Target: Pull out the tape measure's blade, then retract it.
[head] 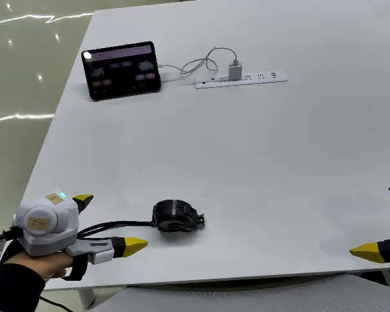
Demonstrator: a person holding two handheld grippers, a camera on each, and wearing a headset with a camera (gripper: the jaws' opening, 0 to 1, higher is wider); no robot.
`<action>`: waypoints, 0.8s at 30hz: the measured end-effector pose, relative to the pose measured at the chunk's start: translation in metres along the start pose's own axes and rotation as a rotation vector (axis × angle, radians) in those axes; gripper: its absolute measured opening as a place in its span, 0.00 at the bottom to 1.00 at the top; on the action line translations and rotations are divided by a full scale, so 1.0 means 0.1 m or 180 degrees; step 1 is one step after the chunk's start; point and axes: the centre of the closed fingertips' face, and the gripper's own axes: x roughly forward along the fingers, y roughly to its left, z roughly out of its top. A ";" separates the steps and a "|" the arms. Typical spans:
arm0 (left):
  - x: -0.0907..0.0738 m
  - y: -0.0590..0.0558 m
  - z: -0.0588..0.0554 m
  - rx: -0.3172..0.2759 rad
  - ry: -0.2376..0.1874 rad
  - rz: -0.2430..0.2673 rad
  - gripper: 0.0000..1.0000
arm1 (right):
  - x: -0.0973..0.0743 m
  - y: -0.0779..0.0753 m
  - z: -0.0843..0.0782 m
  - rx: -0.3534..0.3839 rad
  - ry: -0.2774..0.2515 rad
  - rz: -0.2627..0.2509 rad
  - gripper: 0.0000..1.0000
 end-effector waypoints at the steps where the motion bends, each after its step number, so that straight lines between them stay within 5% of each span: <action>1: -0.01 0.00 -0.01 0.0000 0.0010 0.0000 1.00 | 0.00 0.00 0.00 -0.0005 -0.0002 -0.0002 0.99; 11: -0.03 0.06 -0.04 -0.0033 0.0054 0.0033 1.00 | 0.01 -0.01 -0.01 -0.0013 0.0028 0.0032 0.97; 24: -0.03 0.00 0.10 0.0112 0.0005 -0.0110 1.00 | 0.01 -0.03 0.08 -0.0029 -0.0013 0.0037 0.98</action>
